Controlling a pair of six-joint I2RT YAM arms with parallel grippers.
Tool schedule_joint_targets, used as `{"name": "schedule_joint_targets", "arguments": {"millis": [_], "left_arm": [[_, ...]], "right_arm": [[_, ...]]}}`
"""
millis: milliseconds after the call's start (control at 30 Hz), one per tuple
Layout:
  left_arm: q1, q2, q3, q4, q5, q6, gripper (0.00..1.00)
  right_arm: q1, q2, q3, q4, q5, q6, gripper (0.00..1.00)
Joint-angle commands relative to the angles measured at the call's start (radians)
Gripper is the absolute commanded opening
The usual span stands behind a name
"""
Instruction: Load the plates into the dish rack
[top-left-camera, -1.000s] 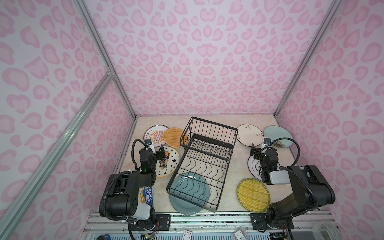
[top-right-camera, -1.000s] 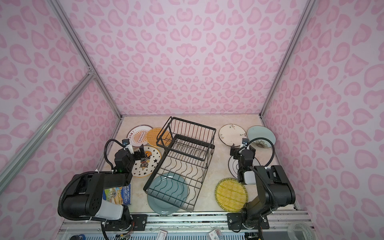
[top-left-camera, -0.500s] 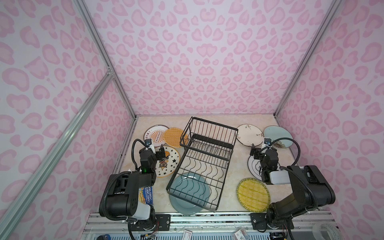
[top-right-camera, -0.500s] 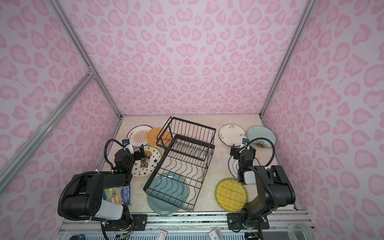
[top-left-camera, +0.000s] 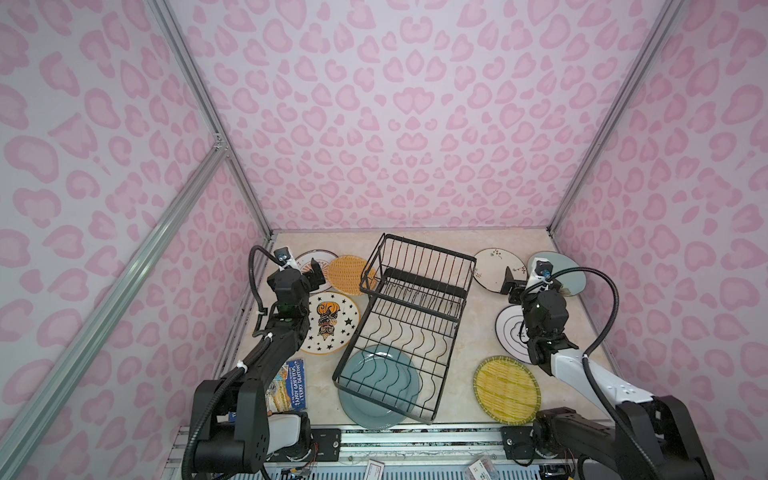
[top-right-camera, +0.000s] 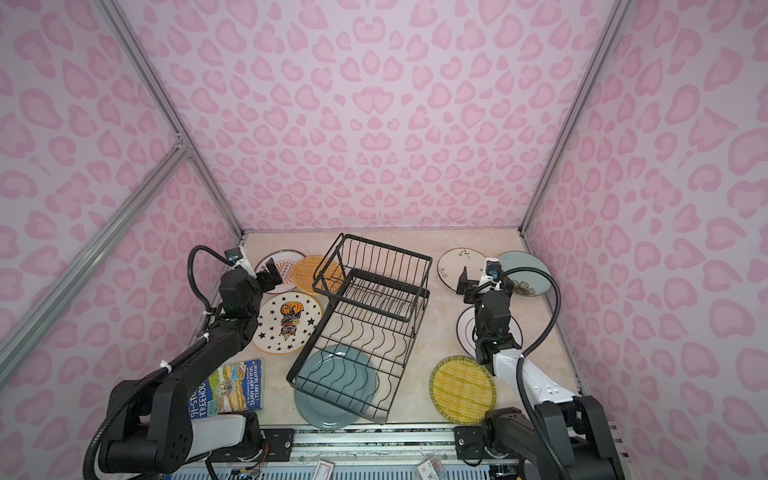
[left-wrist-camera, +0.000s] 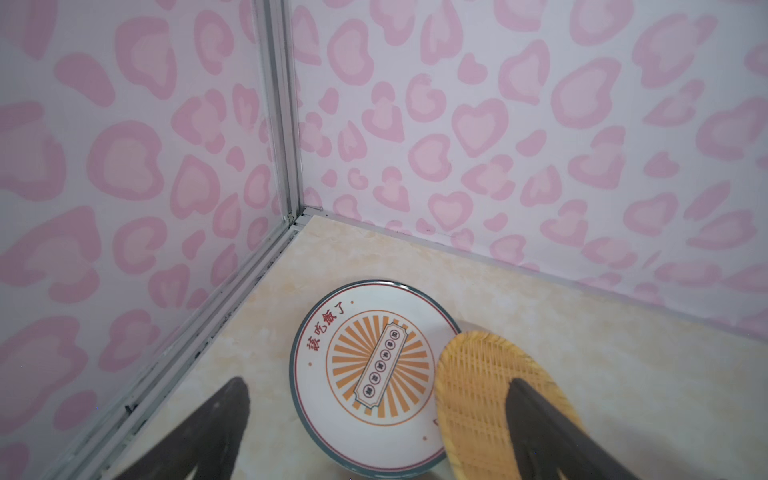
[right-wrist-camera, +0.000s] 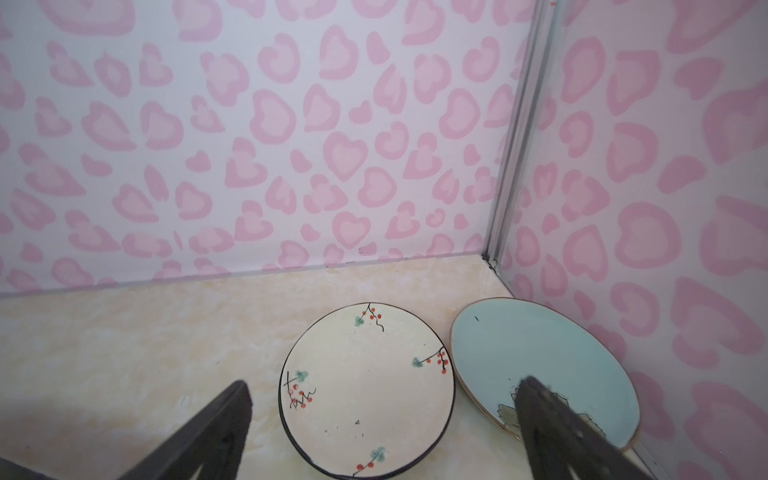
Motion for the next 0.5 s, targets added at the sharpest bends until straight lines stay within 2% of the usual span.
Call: {"name": "schedule_joint_targets", "arguments": {"millis": [0, 67, 133, 200, 300, 400, 467], "left_arm": [[0.001, -0.018, 0.103, -0.447, 0.018, -0.273, 0.98], [0.015, -0.046, 0.110, -0.524, 0.141, -0.334, 0.98], [0.050, -0.101, 0.100, -0.592, 0.319, -0.350, 0.98], [0.062, -0.182, 0.066, -0.621, 0.415, -0.336, 0.98], [0.060, -0.301, 0.032, -0.696, 0.516, -0.301, 0.98], [0.050, -0.360, -0.010, -0.789, 0.596, -0.294, 0.98], [0.013, -0.381, -0.041, -0.834, 0.592, -0.274, 0.98]], "right_arm": [[-0.015, -0.069, 0.065, -0.329, 0.095, 0.295, 0.99], [-0.043, -0.088, 0.090, -0.434, 0.043, 0.432, 0.99], [-0.098, -0.105, 0.092, -0.493, -0.097, 0.541, 0.99], [-0.090, -0.119, 0.072, -0.476, -0.236, 0.557, 0.99], [0.021, -0.142, 0.075, -0.600, -0.201, 0.553, 0.99], [0.104, -0.122, 0.071, -0.721, -0.215, 0.565, 0.99], [0.144, -0.094, 0.056, -0.763, -0.231, 0.592, 0.96]]}}
